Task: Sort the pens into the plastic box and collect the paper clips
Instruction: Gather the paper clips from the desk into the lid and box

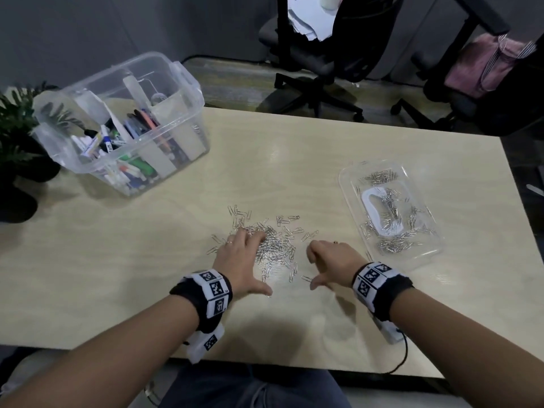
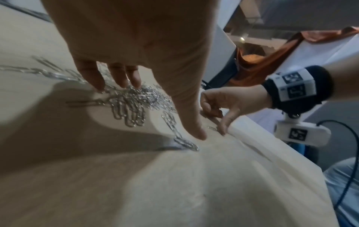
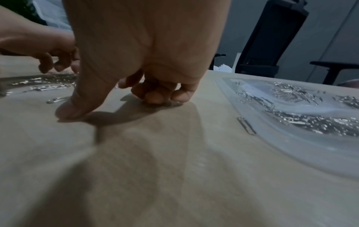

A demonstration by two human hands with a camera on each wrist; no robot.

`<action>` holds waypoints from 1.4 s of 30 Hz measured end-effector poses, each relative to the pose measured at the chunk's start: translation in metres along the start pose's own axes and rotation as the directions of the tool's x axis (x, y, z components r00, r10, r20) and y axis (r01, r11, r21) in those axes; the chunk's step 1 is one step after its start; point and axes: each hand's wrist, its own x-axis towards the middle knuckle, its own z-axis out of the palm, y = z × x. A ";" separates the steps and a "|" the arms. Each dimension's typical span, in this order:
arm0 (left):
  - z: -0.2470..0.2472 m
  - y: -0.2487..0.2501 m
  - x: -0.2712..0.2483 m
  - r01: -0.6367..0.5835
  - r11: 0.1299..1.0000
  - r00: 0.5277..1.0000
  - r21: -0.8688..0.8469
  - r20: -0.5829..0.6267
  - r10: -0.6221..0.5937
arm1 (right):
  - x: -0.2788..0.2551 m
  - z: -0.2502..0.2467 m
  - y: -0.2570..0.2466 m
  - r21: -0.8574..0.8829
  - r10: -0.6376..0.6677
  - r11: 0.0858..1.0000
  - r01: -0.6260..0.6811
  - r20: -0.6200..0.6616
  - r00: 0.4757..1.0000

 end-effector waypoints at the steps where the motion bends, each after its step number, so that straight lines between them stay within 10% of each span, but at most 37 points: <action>1: 0.005 0.003 0.002 -0.005 0.999 1.000 0.051 0.016 0.004 | 0.001 0.000 0.003 -0.009 0.013 1.000 -0.013 -0.001 1.000; 12: -0.015 -0.010 0.032 0.122 0.972 0.968 -0.203 -0.192 -0.161 | 0.028 -0.008 -0.026 0.123 0.149 0.985 -0.123 -0.231 0.961; 19: -0.008 -0.014 0.026 0.114 0.993 0.992 -0.034 -0.048 -0.116 | 0.029 0.001 -0.027 0.016 0.045 0.999 -0.043 -0.189 0.981; 28: -0.014 -0.026 0.055 0.002 0.920 0.996 -0.392 -0.081 -0.037 | 0.069 -0.015 -0.042 0.218 0.053 0.976 0.000 -0.237 0.970; 42: -0.034 -0.030 0.069 -0.033 0.918 0.998 -0.396 -0.062 0.009 | 0.084 -0.035 -0.043 0.208 -0.006 0.977 0.038 -0.150 0.989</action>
